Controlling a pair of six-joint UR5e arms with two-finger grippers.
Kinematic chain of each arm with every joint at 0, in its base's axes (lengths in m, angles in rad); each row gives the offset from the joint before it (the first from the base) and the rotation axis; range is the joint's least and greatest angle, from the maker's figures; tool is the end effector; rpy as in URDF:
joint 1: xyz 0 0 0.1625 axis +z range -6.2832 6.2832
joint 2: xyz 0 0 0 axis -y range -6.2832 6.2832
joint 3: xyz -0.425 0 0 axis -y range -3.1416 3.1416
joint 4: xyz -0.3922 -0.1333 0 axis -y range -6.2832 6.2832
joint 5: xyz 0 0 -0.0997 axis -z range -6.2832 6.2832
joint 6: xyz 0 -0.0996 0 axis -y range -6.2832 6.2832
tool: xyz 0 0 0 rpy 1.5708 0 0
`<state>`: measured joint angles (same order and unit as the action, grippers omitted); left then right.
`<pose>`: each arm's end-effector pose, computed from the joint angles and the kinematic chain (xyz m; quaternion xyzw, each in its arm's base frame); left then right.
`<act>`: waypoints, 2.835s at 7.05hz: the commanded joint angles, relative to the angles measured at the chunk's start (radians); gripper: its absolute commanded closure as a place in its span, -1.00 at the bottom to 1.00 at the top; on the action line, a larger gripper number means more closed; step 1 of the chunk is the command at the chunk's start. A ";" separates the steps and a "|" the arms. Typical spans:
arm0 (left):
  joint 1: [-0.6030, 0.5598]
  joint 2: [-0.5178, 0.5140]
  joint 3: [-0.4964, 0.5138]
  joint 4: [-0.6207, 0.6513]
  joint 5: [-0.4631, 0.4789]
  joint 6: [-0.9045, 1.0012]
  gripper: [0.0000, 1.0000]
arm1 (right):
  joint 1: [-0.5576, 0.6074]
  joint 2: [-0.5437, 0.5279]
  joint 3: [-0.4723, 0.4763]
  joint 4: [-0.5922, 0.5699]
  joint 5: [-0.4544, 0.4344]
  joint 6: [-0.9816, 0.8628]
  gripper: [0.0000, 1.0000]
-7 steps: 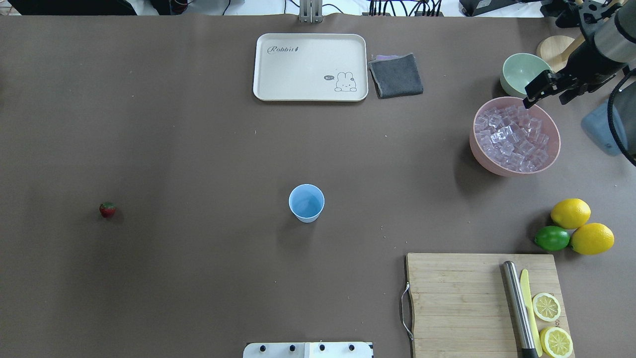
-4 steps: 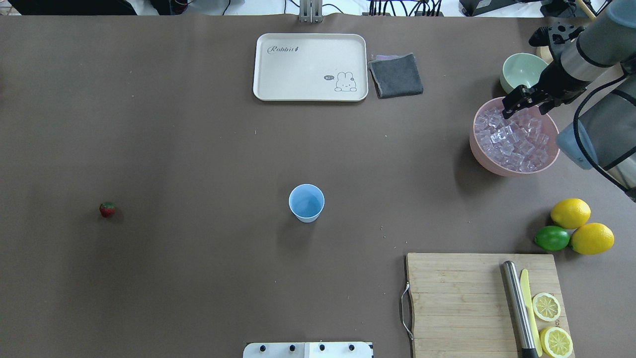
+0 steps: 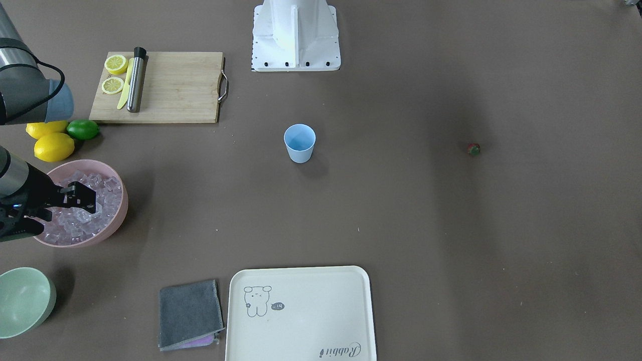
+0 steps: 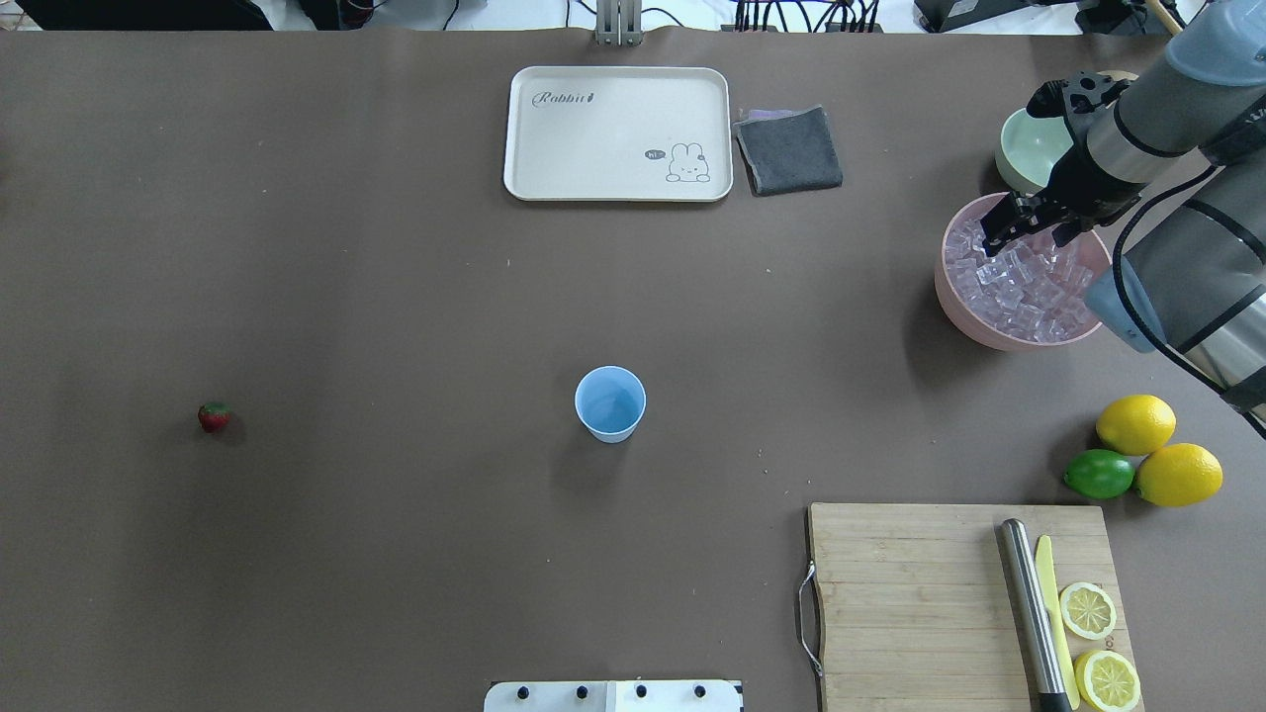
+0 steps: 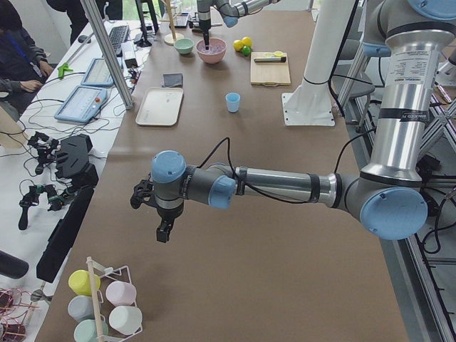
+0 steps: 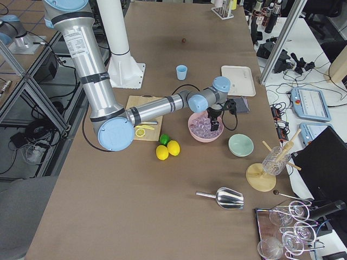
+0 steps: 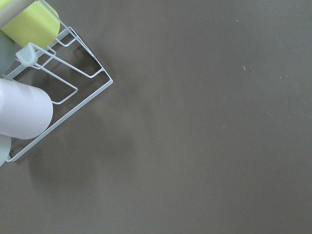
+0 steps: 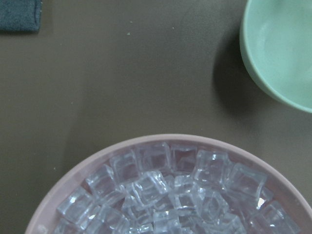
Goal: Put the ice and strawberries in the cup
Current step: 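Move the right gripper over the pink bowl of ice cubes, then lower the right gripper into the ice and close on a cube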
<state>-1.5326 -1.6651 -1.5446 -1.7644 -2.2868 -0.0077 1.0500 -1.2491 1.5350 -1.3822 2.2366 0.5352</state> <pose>-0.0470 -0.5493 0.6057 0.1142 0.3501 0.0599 0.9278 -0.2538 -0.5866 0.4792 0.0319 -0.3863 -0.0702 0.9192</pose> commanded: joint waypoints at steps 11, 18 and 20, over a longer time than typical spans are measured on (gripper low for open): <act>0.000 -0.001 0.004 -0.001 0.000 0.002 -0.96 | -0.019 0.016 -0.046 -0.001 -0.009 0.009 -0.39; 0.000 -0.004 0.004 -0.001 0.000 0.000 -0.96 | 0.001 0.023 -0.017 -0.011 0.021 0.000 1.00; 0.000 -0.004 0.004 -0.001 0.000 0.002 -0.96 | 0.091 0.013 0.046 -0.018 0.084 -0.065 1.00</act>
<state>-1.5325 -1.6689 -1.5401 -1.7656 -2.2872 -0.0067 1.0818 -1.2302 1.5408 -1.3961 2.2893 0.5209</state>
